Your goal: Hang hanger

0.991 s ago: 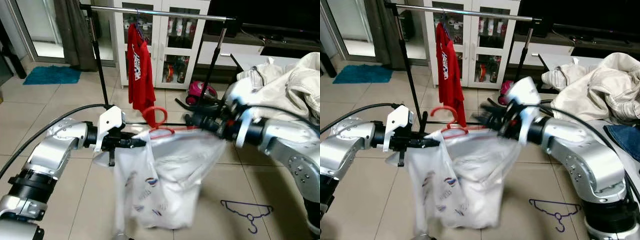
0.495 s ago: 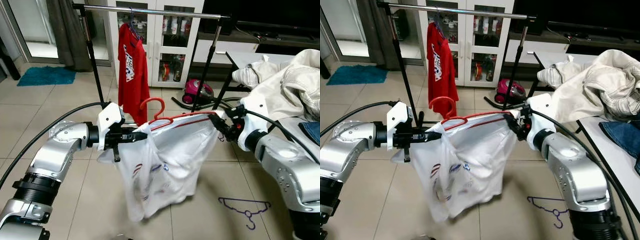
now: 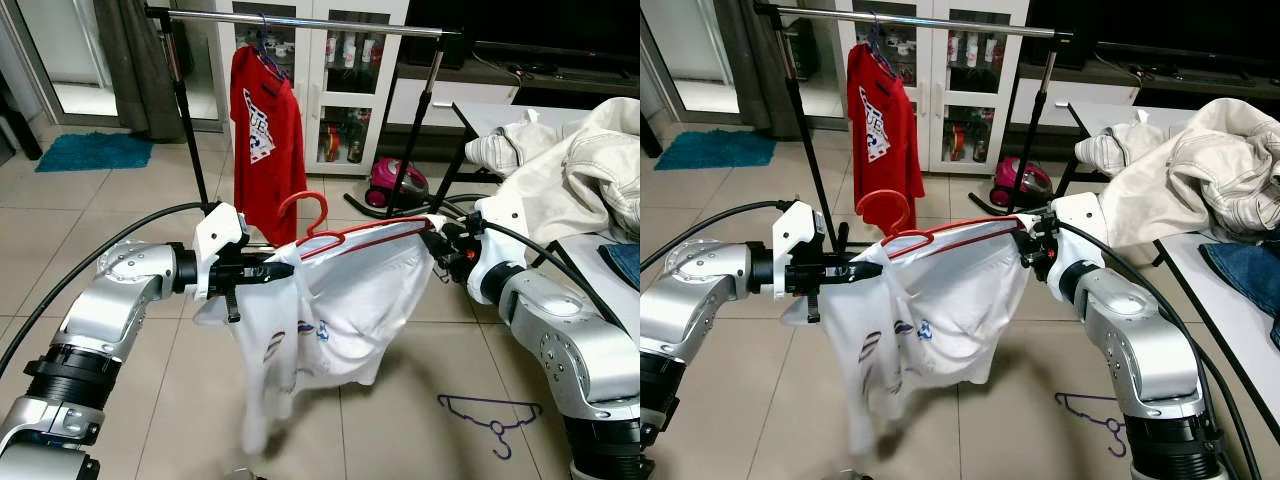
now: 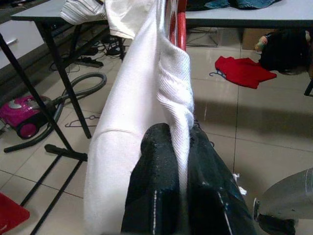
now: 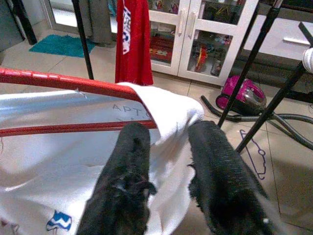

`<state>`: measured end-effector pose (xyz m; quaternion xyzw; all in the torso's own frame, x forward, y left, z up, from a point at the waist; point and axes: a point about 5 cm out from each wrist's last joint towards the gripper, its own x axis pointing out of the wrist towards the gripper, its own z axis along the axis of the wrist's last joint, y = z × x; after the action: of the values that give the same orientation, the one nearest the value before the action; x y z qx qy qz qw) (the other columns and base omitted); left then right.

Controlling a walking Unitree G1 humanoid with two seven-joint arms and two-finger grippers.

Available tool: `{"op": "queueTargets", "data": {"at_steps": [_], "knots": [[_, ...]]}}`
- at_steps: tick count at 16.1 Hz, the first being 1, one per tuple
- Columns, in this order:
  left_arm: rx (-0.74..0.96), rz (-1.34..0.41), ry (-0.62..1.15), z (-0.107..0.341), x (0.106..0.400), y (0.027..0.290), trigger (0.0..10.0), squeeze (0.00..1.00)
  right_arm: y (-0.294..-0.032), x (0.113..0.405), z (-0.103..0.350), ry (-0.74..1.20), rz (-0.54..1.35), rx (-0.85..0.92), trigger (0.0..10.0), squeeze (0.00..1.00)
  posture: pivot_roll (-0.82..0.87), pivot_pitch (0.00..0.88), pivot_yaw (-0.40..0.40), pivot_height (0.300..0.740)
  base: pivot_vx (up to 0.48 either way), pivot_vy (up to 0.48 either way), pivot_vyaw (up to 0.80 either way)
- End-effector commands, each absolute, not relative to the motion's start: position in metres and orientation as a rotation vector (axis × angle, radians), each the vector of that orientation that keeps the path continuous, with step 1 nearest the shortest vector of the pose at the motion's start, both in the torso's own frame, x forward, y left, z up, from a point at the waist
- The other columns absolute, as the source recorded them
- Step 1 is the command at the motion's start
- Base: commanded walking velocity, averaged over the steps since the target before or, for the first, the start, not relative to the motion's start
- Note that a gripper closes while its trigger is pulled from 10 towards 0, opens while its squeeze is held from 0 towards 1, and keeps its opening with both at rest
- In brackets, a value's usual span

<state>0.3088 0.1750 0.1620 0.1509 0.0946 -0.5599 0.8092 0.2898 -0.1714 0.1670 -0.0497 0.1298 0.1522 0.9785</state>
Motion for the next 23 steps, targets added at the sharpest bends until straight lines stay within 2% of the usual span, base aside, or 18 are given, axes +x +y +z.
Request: {"op": "queueTargets", "data": {"at_steps": [1,12,16,20,23], "knots": [[0.333,-1.202,0.145,0.176,0.312,0.173,0.0,0.00,-0.174,0.293,0.172,0.237,0.301,-0.103,0.0,0.00,-0.09,0.000,-0.031,0.740,0.000,0.000,0.00],[0.352,-1.193,0.157,0.175,0.314,0.175,0.0,0.00,-0.177,0.295,0.175,0.233,0.300,-0.096,0.0,0.00,-0.09,0.000,-0.032,0.740,0.000,0.000,0.00],[0.425,-1.163,0.207,0.167,0.315,0.177,0.0,0.00,-0.175,0.295,0.183,0.209,0.313,-0.074,0.0,0.00,-0.09,0.000,-0.031,0.740,0.000,0.000,0.00],[0.543,-1.058,0.326,0.149,0.321,0.186,0.0,0.00,-0.175,0.296,0.193,0.189,0.322,-0.069,0.0,0.00,-0.10,0.000,-0.028,0.740,0.000,0.000,0.00],[0.554,-0.929,0.309,0.148,0.336,0.182,0.0,0.00,-0.164,0.292,0.195,0.198,0.389,-0.072,0.0,0.00,-0.10,0.000,-0.029,0.740,0.000,0.000,0.00]]}}
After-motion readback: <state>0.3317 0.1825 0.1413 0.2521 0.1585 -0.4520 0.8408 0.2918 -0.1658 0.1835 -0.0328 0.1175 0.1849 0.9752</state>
